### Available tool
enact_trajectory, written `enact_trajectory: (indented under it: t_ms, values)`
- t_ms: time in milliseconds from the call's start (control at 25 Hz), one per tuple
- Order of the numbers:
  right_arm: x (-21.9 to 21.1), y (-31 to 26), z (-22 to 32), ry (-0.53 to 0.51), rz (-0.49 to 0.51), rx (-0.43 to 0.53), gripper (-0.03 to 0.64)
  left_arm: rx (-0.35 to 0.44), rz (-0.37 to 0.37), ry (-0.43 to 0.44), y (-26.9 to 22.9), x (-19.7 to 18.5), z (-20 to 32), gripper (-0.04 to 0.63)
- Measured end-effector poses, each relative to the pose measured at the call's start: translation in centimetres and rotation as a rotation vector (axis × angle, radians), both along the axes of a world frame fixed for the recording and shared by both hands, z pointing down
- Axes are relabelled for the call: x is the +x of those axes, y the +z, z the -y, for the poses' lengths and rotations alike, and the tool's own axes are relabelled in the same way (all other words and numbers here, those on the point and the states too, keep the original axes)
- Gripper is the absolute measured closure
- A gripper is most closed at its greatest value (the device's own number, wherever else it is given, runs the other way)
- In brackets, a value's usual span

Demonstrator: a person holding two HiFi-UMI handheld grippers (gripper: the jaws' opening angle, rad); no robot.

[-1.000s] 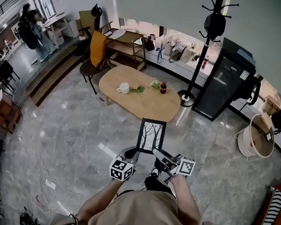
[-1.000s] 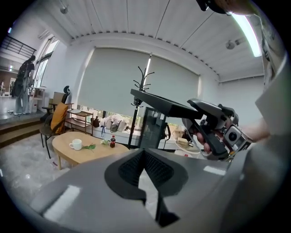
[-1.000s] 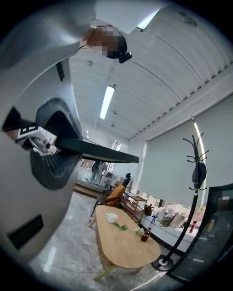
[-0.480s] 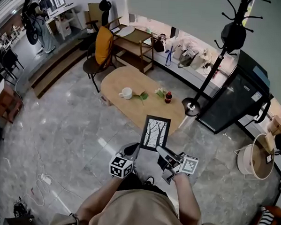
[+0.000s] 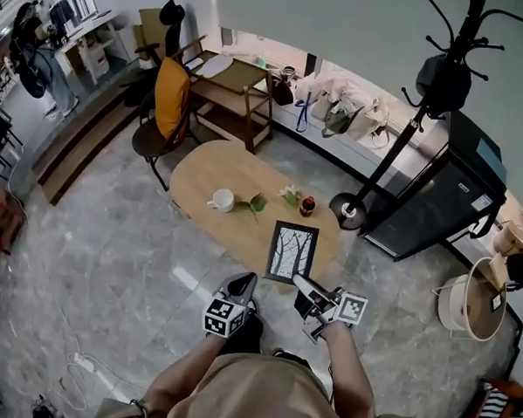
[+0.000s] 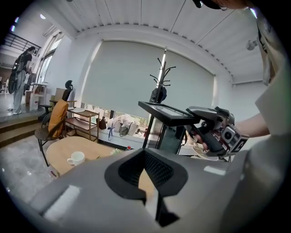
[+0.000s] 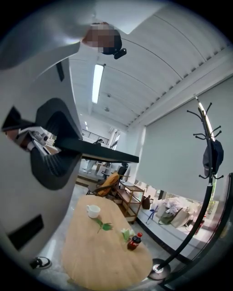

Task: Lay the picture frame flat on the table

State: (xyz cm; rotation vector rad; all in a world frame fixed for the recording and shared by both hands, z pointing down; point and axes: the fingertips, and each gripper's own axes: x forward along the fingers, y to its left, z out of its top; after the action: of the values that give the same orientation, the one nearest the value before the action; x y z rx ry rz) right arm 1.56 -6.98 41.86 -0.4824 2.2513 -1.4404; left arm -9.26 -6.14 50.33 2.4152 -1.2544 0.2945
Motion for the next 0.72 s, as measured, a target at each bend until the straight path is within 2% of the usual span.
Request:
enact_trajectory:
  t_ms: [160,280,480,720]
  values:
    - [-0.7,2.7,5.7,0.032,-0.01,-0.048,0.548,-0.041,0.013,0.024,1.9,-1.8,5.0,0.591]
    - [-1.2,4.9,9.5,0.054,0.031,-0.081,0.548,-0.057,0.032,0.041,3.5,-2.7,8.2,0.591]
    - [-1.8,9.3,13.3,0.05,0.038,-0.15,0.548,-0.11,0.053,0.029,6.9,-3.3,11.8,0.591]
    - [-0.1,17.9,18.0,0.086,0.031,-0.25,0.548,-0.172,0.065,0.015,11.9,-2.6,15.3,0.591]
